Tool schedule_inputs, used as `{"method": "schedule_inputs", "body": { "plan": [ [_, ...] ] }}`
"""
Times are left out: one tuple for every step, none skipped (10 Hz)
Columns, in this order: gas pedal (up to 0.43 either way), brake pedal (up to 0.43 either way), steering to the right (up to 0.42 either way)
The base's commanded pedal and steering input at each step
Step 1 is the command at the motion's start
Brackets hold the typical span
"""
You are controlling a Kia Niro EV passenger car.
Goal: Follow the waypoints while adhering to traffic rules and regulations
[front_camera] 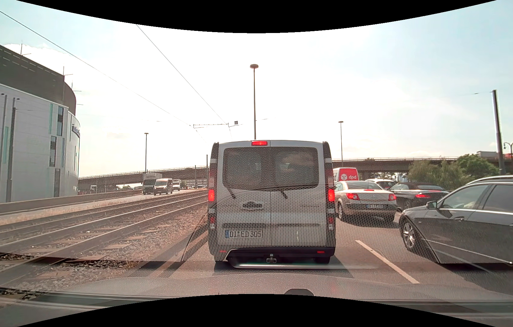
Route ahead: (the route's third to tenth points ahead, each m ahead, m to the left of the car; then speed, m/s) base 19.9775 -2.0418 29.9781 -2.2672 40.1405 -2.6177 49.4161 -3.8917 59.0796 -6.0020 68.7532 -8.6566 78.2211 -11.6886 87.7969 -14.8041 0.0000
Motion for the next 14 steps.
{"method": "schedule_inputs", "body": {
  "plan": [
    [0.0, 0.244, -0.003],
    [0.0, 0.25, -0.003],
    [0.0, 0.25, -0.003],
    [0.0, 0.244, -0.003],
    [0.0, 0.244, -0.003],
    [0.0, 0.25, -0.003],
    [0.0, 0.244, -0.003],
    [0.0, 0.25, -0.003],
    [0.0, 0.244, -0.003],
    [0.0, 0.25, -0.003],
    [0.0, 0.25, -0.003],
    [0.0, 0.25, -0.003],
    [0.0, 0.244, -0.003],
    [0.0, 0.244, -0.003]
  ]
}}
